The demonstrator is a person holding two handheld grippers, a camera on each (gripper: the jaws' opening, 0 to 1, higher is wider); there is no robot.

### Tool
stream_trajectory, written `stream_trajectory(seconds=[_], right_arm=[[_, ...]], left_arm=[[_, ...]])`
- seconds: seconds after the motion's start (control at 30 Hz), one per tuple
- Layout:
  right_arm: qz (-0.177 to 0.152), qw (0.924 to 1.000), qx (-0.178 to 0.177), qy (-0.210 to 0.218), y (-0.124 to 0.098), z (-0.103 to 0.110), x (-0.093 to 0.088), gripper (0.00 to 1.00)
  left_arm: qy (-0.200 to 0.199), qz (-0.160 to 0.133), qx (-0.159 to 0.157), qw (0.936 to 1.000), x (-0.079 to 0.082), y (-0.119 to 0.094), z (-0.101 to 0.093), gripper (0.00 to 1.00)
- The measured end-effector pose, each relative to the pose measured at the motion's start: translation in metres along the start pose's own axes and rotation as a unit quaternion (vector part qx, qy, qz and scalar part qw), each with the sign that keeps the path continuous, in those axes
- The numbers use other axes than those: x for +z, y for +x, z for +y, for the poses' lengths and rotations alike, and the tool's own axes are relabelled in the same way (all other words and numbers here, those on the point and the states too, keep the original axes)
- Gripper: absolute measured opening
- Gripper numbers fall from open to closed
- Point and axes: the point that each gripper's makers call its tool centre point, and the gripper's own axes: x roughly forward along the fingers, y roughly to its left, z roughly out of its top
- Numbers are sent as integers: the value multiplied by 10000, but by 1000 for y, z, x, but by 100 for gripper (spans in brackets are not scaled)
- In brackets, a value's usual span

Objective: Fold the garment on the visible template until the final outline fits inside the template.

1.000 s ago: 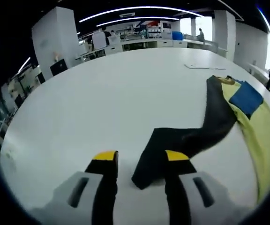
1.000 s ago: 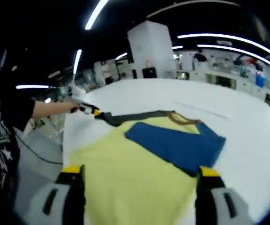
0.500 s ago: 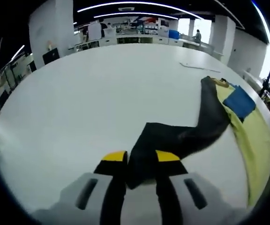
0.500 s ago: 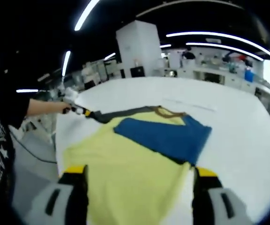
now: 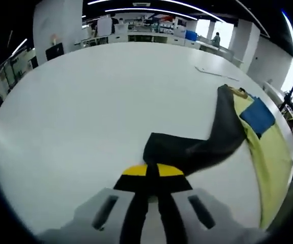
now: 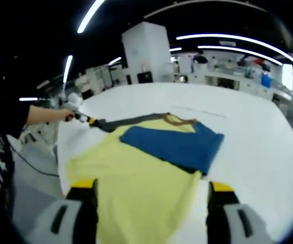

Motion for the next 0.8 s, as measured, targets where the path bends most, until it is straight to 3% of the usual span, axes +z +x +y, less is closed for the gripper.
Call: stream_trajectory(seconds=[0.17,0.57,0.8], right_arm=[[-22,10000,-29,13,-3,0,0,87],[-5,9999,-74,-71,-5,0,-1,88],[-43,9999,-113,-68,-5,-2,1,88]], left_arm=[[224,-12,86,9997,3,-2,0,1],[173,-1071,237,9938,49,-32,-4,1],[-17,-1596,675,9849,64,-54,8,1]])
